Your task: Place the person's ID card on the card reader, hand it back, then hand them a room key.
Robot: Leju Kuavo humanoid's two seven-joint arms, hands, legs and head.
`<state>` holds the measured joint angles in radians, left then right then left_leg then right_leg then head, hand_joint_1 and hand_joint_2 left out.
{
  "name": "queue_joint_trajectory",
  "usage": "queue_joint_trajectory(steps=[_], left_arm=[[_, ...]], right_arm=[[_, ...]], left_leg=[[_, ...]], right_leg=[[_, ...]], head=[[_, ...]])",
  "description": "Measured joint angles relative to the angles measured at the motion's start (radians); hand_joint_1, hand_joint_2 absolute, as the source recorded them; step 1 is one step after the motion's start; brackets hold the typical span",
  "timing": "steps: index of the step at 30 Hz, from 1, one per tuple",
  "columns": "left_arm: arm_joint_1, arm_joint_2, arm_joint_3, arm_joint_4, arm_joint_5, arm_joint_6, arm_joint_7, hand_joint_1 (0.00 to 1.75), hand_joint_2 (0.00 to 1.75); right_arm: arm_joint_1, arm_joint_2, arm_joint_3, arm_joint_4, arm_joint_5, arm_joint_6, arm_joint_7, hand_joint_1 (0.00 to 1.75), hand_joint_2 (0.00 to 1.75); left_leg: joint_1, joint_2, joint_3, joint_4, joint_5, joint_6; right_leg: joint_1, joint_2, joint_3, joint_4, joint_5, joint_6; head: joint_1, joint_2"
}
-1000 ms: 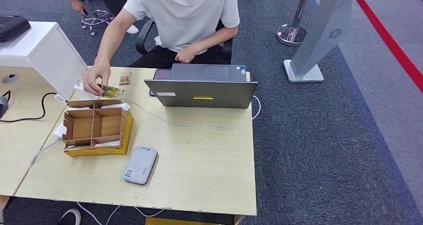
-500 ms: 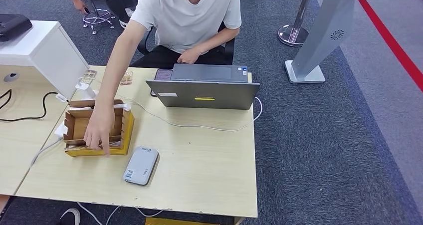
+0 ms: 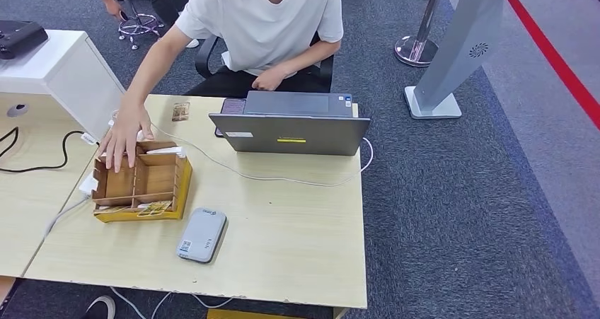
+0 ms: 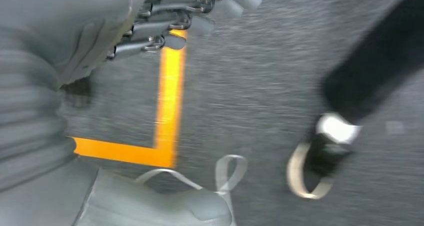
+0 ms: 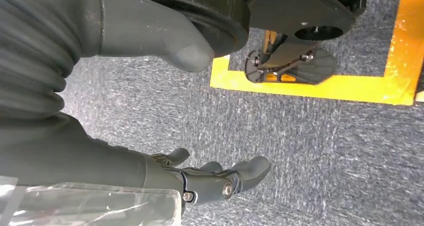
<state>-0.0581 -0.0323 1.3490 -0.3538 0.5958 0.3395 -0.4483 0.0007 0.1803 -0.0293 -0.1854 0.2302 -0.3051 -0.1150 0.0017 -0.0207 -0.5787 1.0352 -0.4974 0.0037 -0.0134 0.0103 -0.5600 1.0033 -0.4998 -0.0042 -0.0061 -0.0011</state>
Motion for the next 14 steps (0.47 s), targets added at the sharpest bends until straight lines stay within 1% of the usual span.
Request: queue_joint_trajectory(steps=[3,5,7,13,14], left_arm=[[0.002,-0.034,-0.031,0.031,-0.031,0.003,0.097,0.00,1.75],[0.007,-0.052,-0.081,0.042,-0.055,-0.008,0.137,0.00,0.87],[0.013,-0.062,-0.137,0.048,-0.083,-0.024,0.156,0.00,0.00],[0.038,-0.063,-0.317,0.049,-0.168,-0.076,0.204,0.01,0.00],[0.041,-0.063,-0.332,0.049,-0.175,-0.080,0.208,0.02,0.00]], right_arm=[[0.002,0.002,-0.007,-0.001,-0.008,-0.019,-0.004,0.00,1.75],[0.004,0.001,-0.010,-0.005,-0.018,-0.016,-0.001,0.00,0.87],[0.008,-0.001,-0.012,-0.010,-0.029,-0.004,0.005,0.00,0.00],[0.029,-0.018,-0.013,-0.034,-0.061,0.045,0.023,0.00,0.00],[0.031,-0.020,-0.013,-0.036,-0.064,0.049,0.025,0.00,0.00]], left_leg=[[0.000,0.000,0.000,0.000,0.000,0.000],[0.001,0.000,0.000,0.000,0.000,0.000],[0.001,0.000,0.000,0.000,0.000,0.000],[0.001,0.000,0.000,-0.001,0.000,0.000],[0.001,0.000,0.000,-0.001,0.000,0.000]], right_leg=[[0.000,0.000,0.000,0.000,0.000,0.000],[0.001,0.000,0.000,0.000,0.000,0.000],[0.001,0.000,0.000,0.000,0.000,0.000],[0.001,0.000,0.000,0.000,-0.001,0.000],[0.001,0.000,0.000,0.000,-0.001,0.000]], head=[[-0.001,0.000],[-0.001,0.000],[-0.001,0.000],[-0.001,0.000],[-0.001,0.000]])
